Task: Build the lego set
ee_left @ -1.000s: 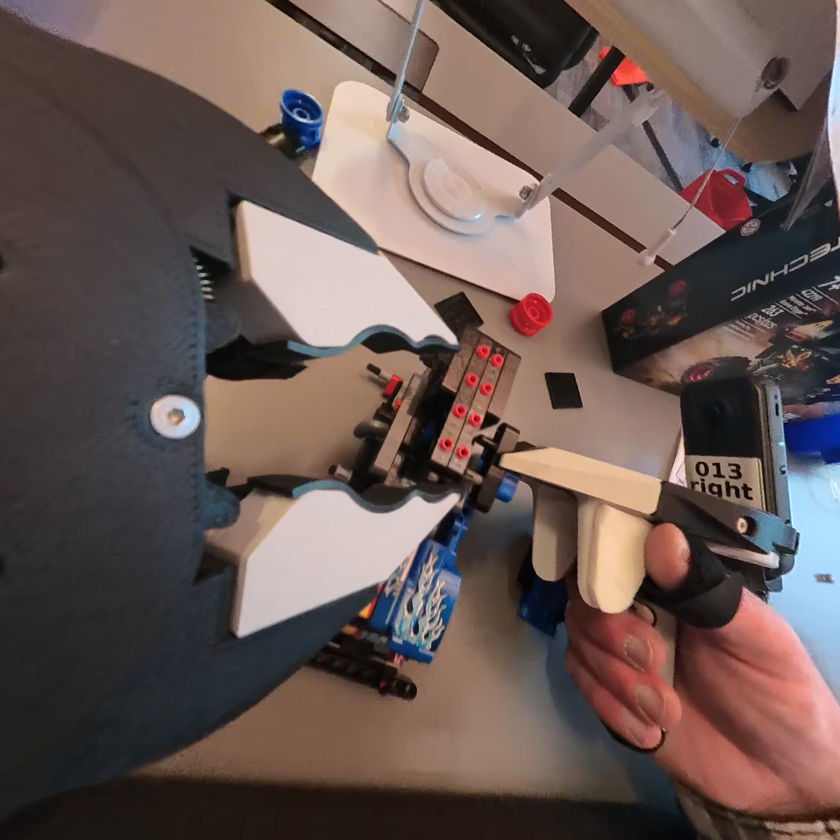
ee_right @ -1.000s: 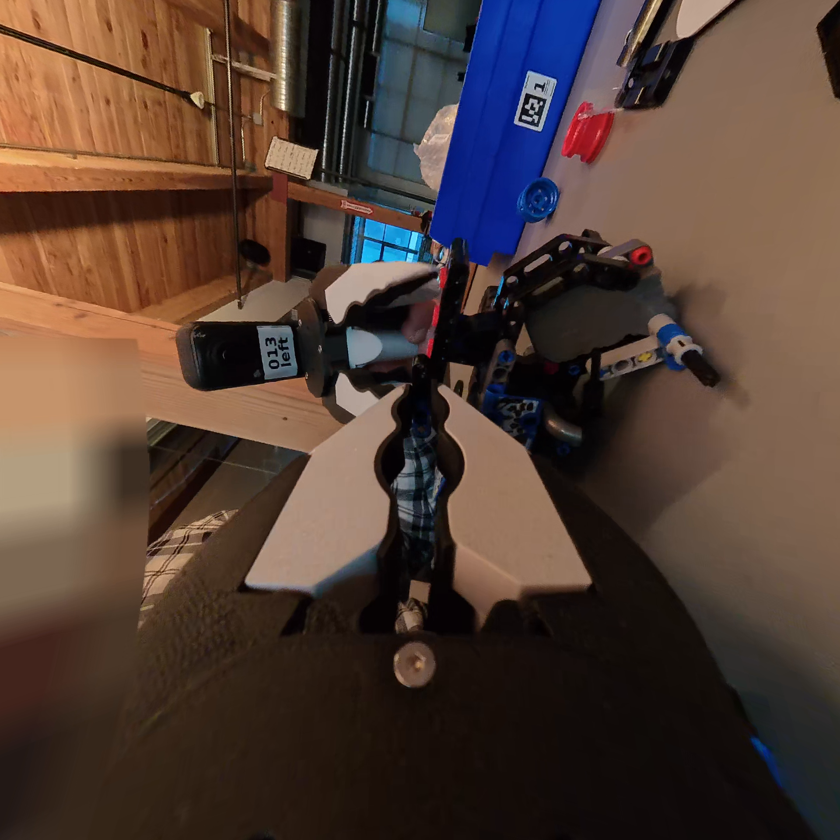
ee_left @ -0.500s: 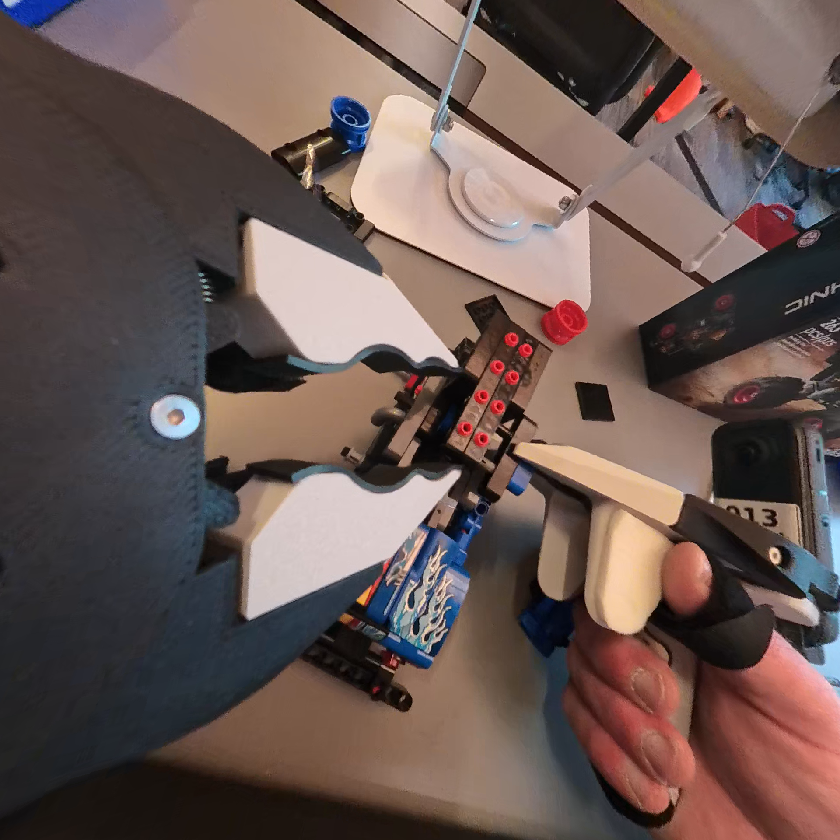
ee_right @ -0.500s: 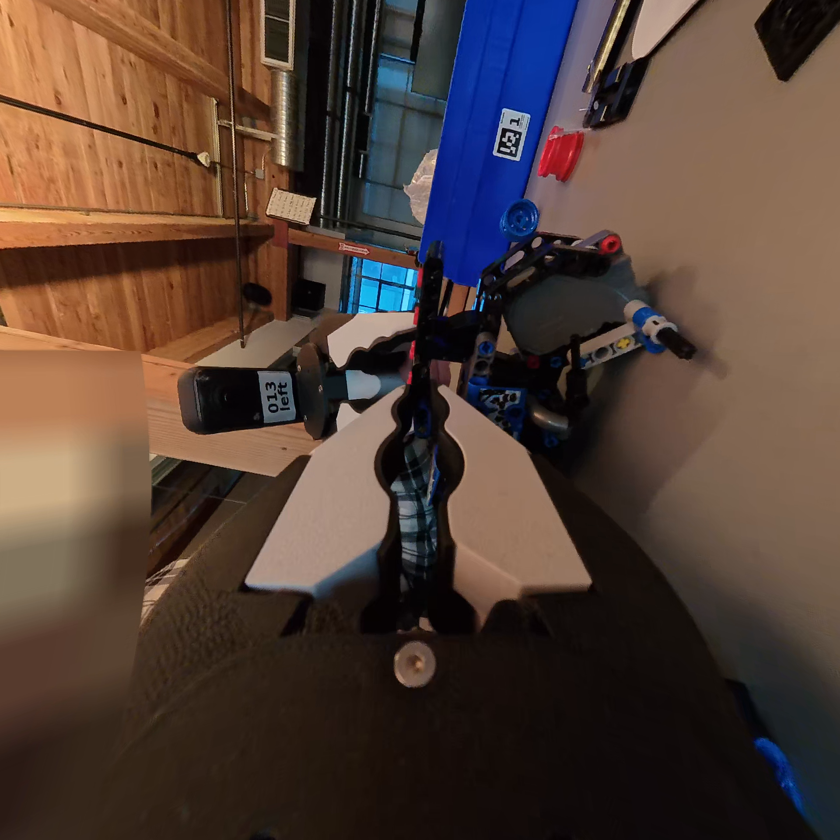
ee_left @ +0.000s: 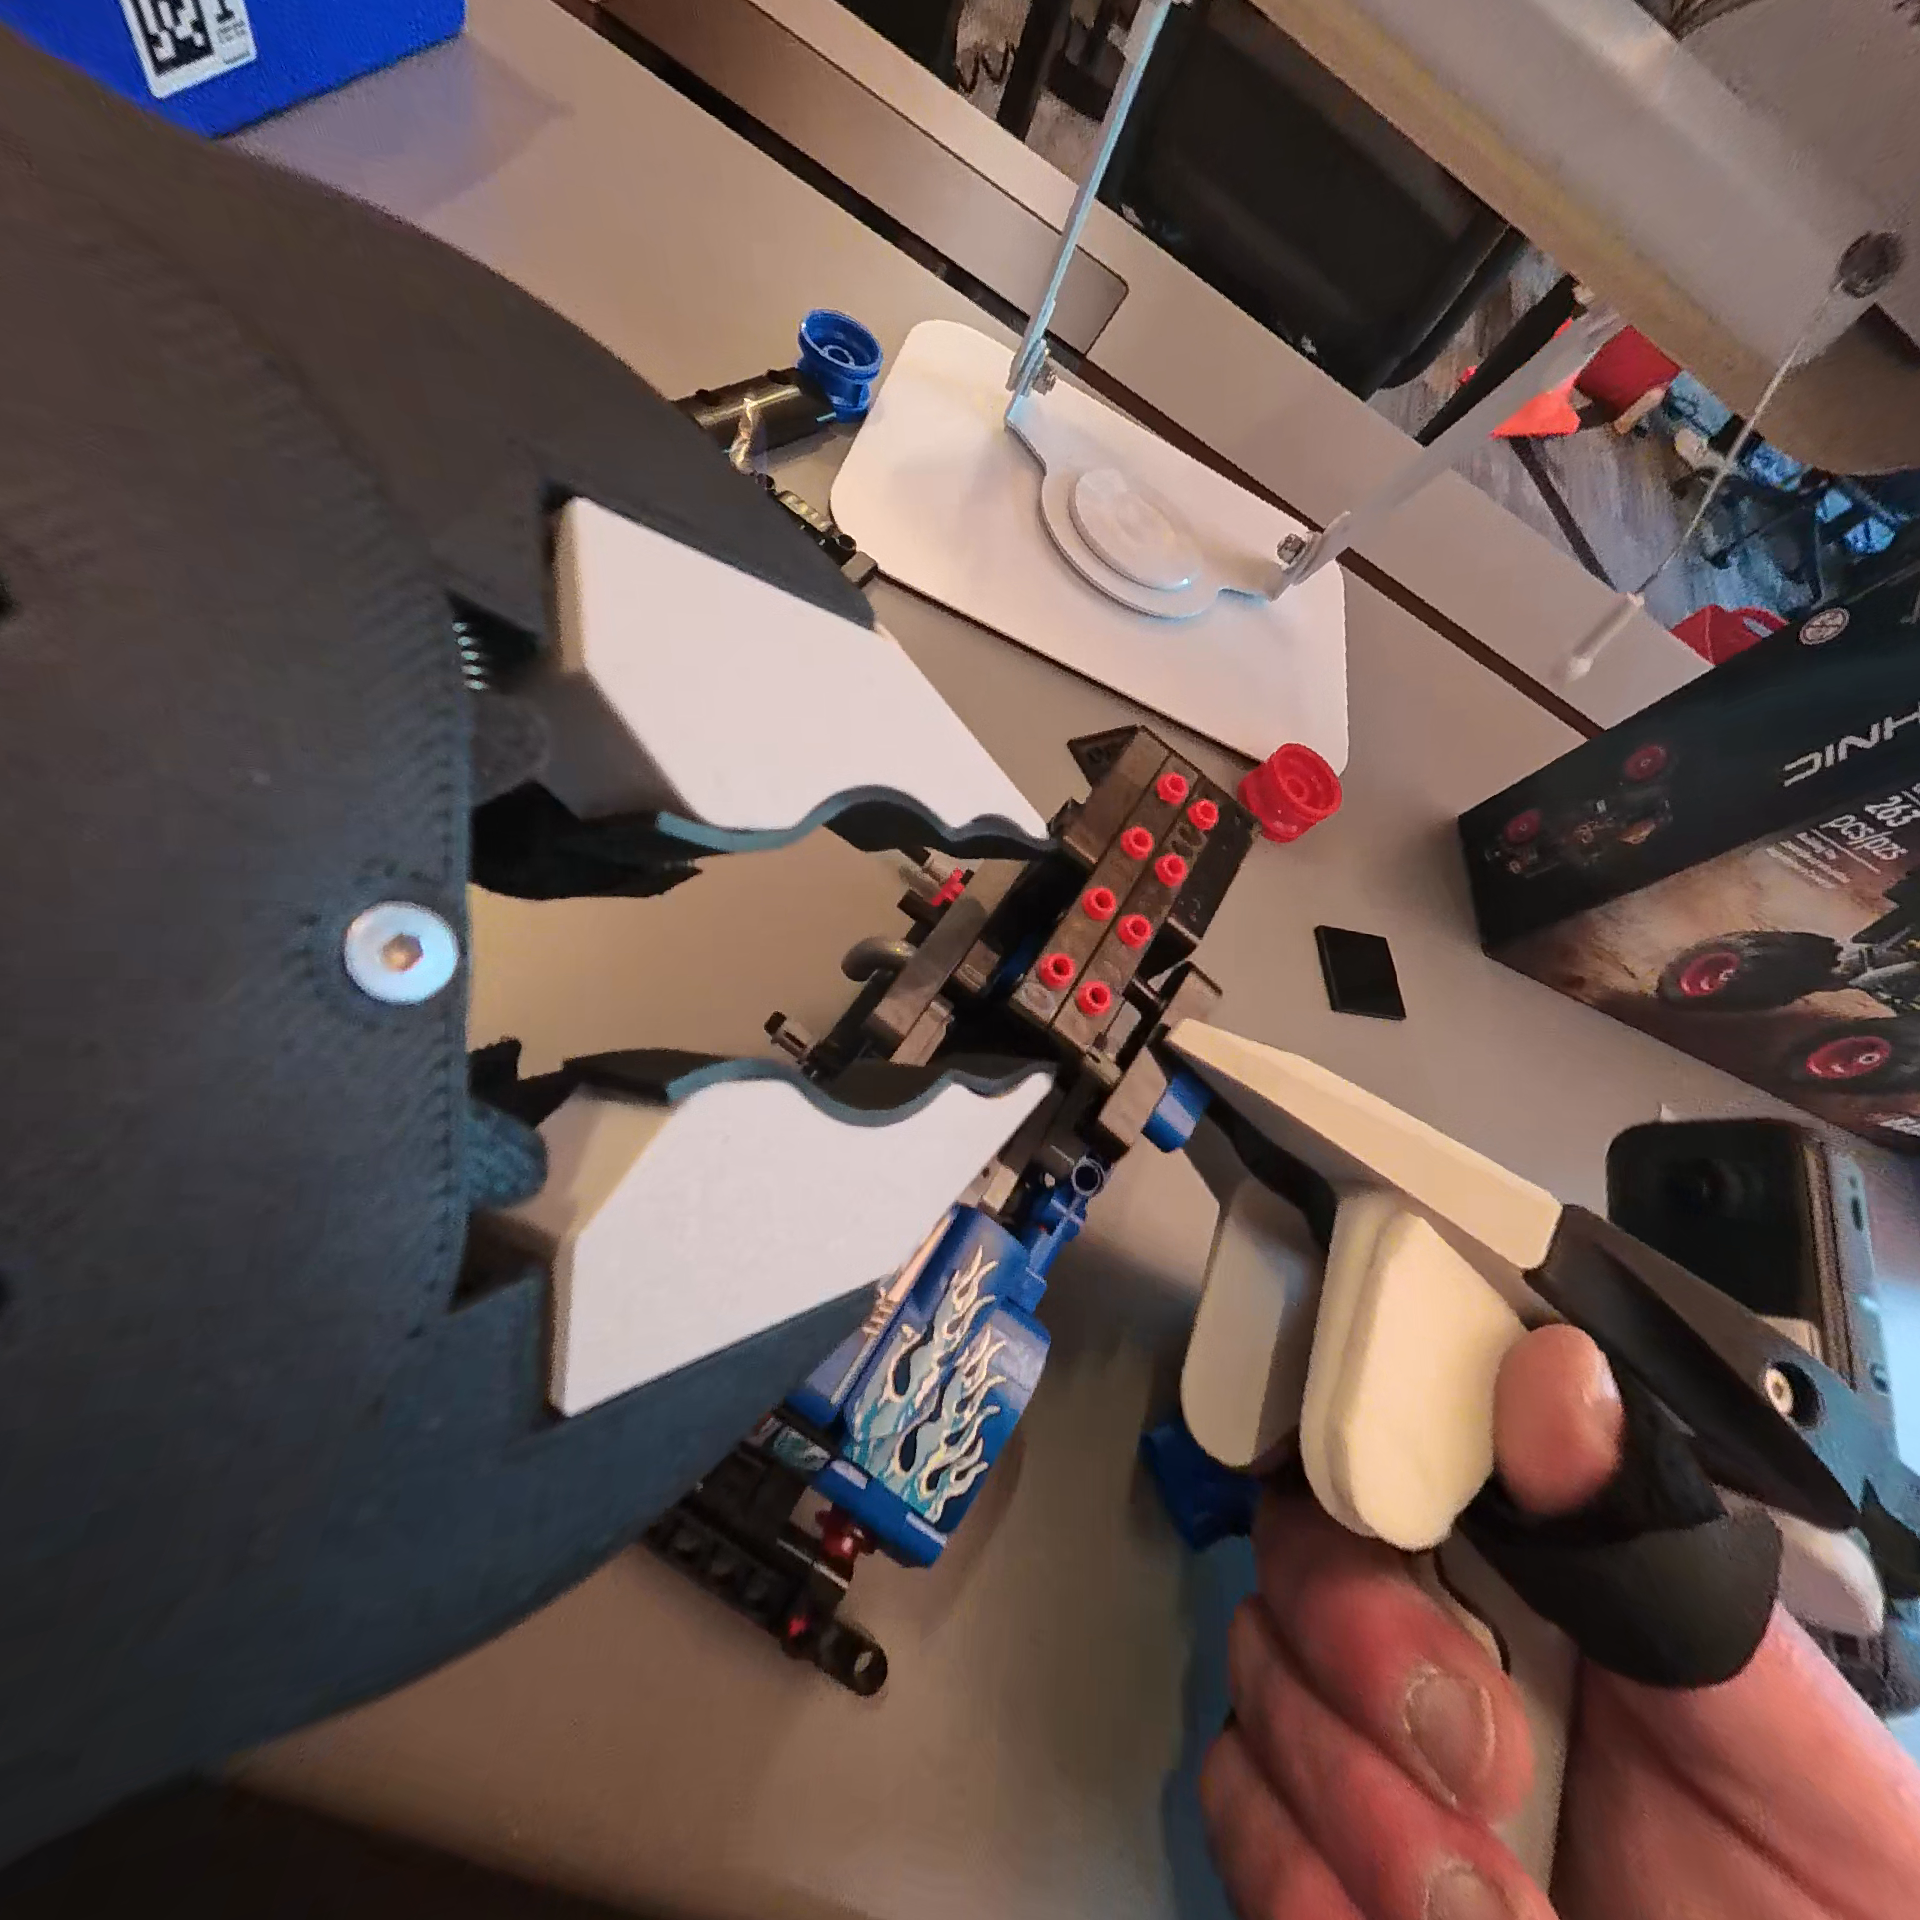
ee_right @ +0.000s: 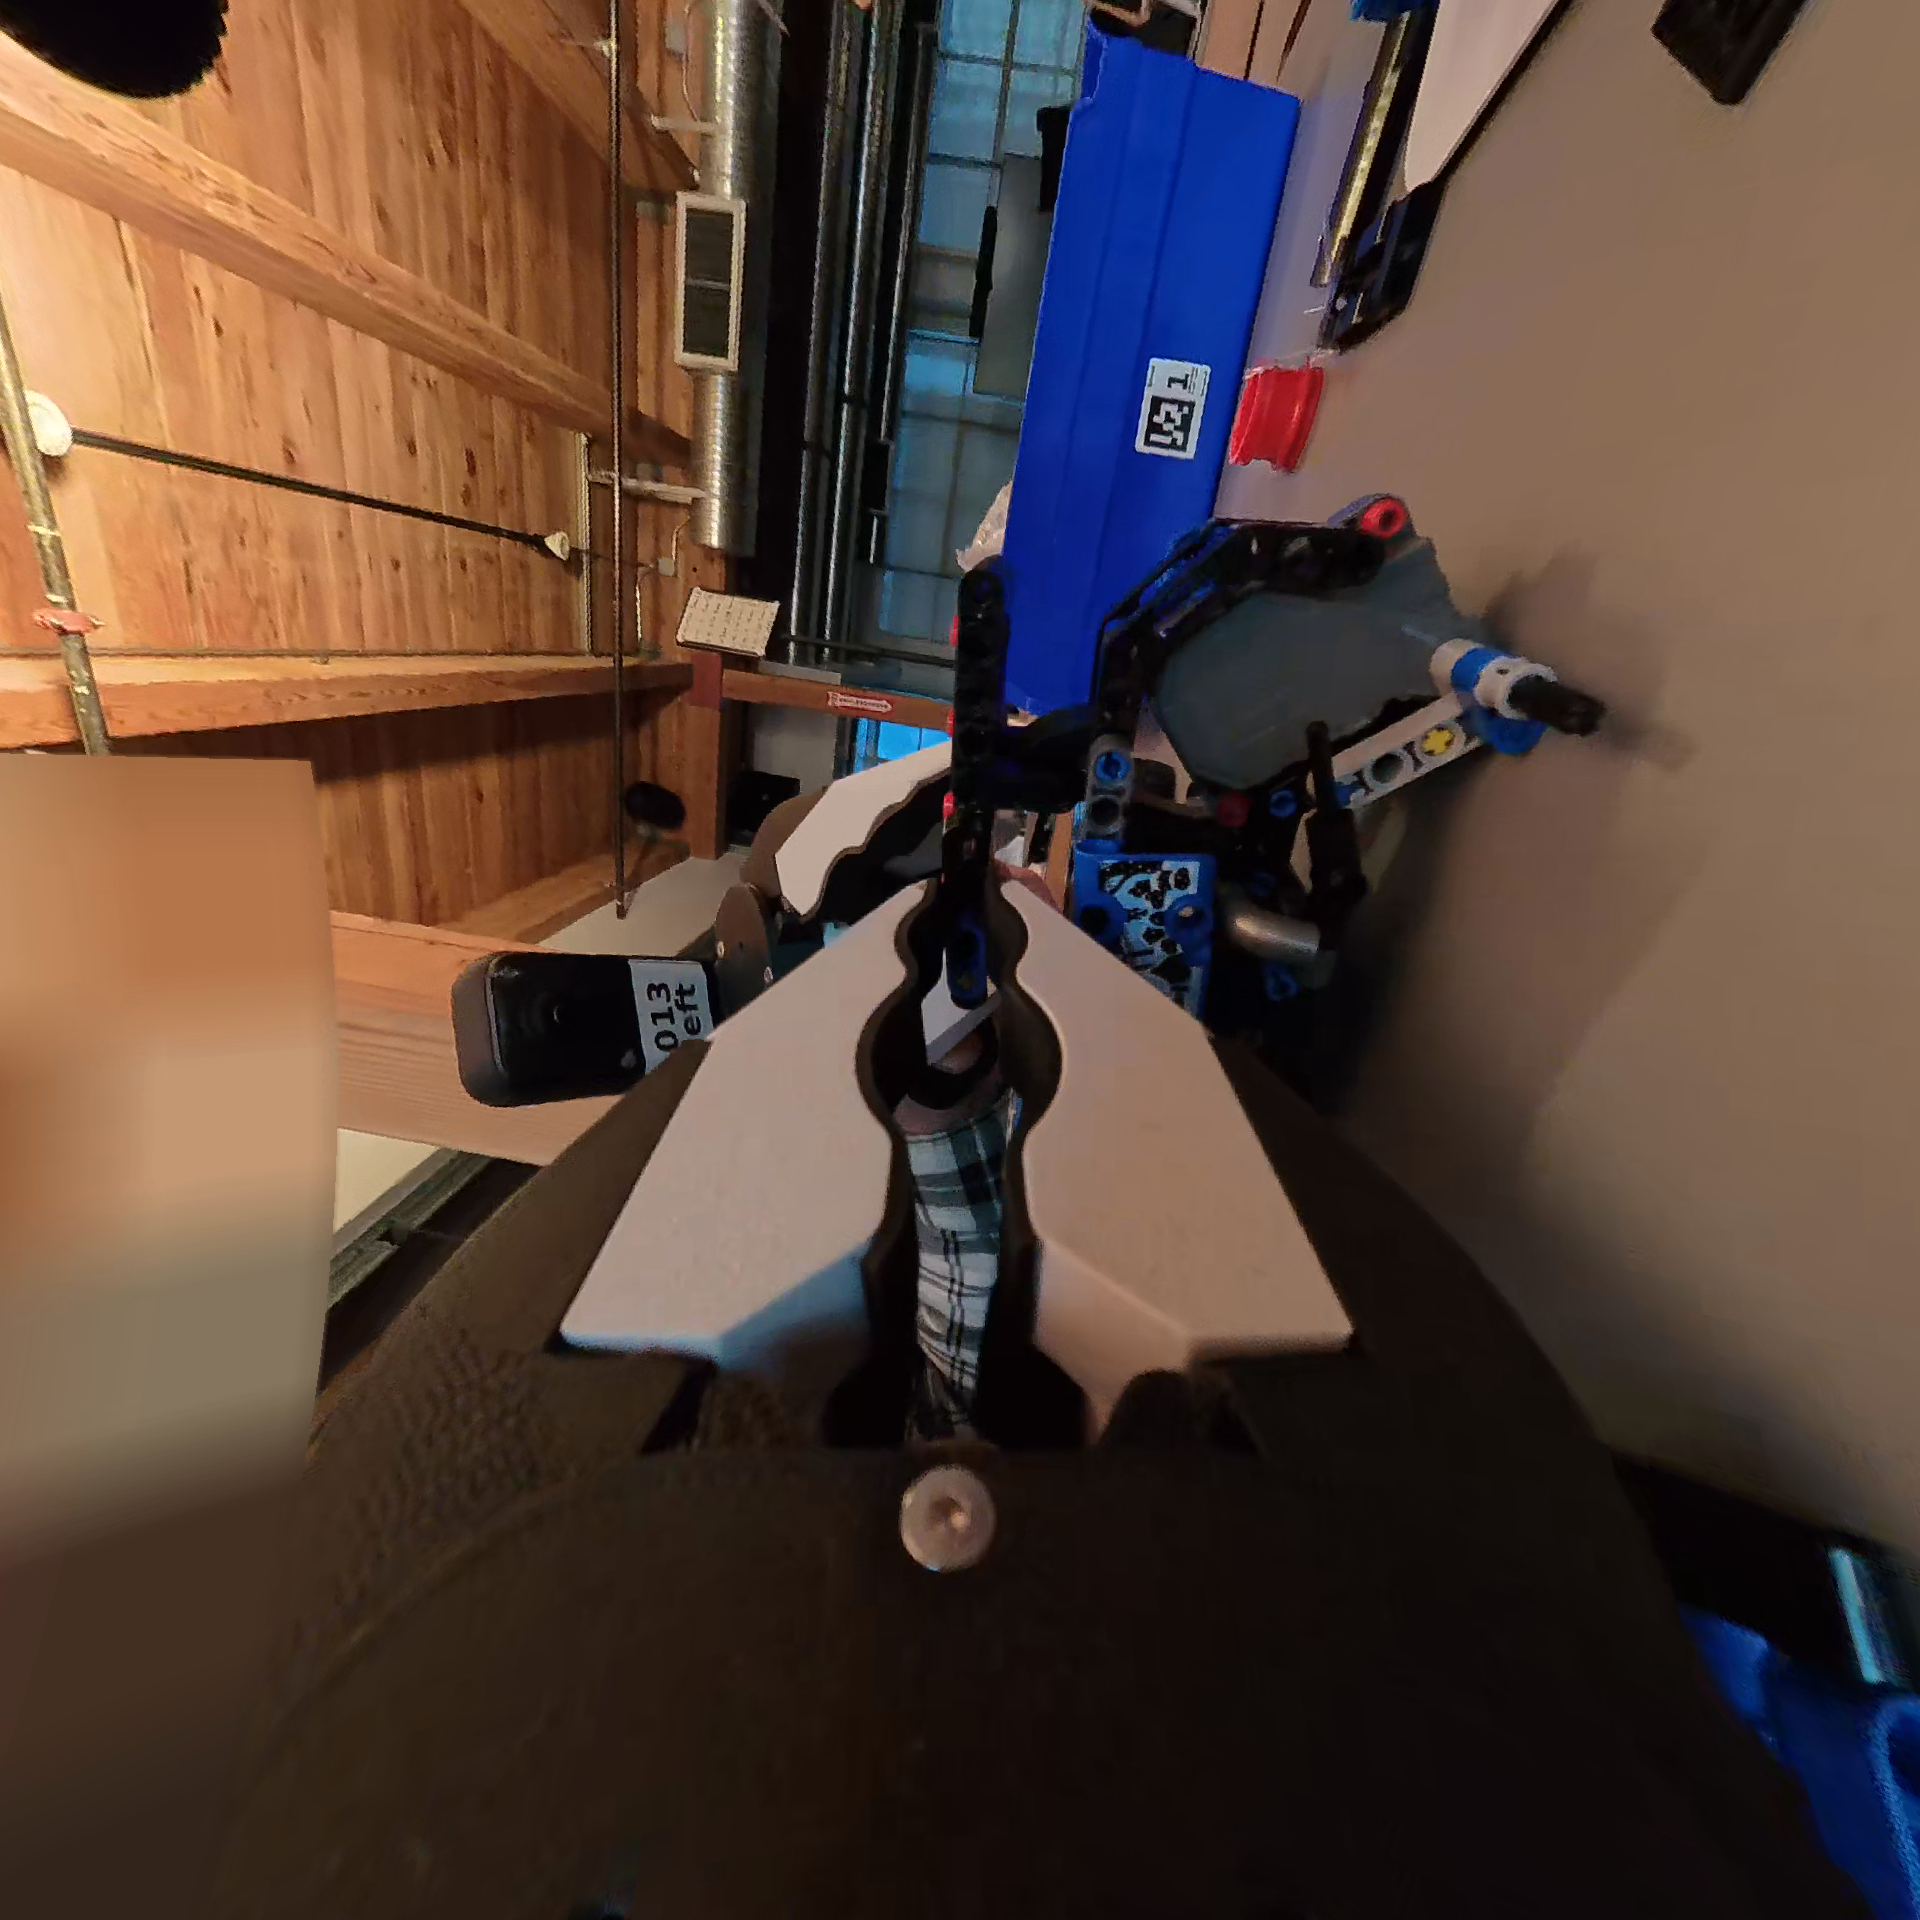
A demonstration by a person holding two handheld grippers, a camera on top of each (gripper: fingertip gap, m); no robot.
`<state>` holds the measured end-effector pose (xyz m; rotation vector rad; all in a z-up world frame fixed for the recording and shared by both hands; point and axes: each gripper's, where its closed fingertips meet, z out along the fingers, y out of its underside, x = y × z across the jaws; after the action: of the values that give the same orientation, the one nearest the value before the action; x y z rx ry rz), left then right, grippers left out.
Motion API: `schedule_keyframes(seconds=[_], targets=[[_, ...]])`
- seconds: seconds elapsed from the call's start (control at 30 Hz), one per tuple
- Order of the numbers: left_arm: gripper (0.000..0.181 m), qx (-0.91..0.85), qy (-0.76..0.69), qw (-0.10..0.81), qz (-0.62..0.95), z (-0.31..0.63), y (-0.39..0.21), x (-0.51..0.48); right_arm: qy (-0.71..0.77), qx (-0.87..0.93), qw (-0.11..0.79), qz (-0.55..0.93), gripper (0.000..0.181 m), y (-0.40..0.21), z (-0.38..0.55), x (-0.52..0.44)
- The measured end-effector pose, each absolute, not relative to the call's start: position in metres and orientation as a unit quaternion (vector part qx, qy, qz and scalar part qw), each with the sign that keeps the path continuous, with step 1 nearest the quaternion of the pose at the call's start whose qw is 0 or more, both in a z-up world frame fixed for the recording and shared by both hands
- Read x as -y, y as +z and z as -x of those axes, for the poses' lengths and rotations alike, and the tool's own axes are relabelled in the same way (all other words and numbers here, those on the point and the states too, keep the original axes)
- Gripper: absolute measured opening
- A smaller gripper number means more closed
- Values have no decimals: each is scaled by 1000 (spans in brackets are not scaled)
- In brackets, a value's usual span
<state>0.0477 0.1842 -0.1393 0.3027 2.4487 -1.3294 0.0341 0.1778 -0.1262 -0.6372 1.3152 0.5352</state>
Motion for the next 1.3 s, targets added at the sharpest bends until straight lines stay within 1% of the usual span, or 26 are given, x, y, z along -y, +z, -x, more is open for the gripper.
schedule_keyframes(seconds=[0.23, 0.47, 1.3], targets=[[35, -857, -473, 180, -93, -47, -139, -183, 221, -597, 721, 273, 5, -126, -34, -177], [34, -855, -464, 212, -94, -46, -139, -181, 204, -602, 722, 273, 5, -127, -33, -175], [32, -845, -448, 271, -112, -45, -138, -176, 204, -594, 694, 352, 6, -130, -30, -174]])
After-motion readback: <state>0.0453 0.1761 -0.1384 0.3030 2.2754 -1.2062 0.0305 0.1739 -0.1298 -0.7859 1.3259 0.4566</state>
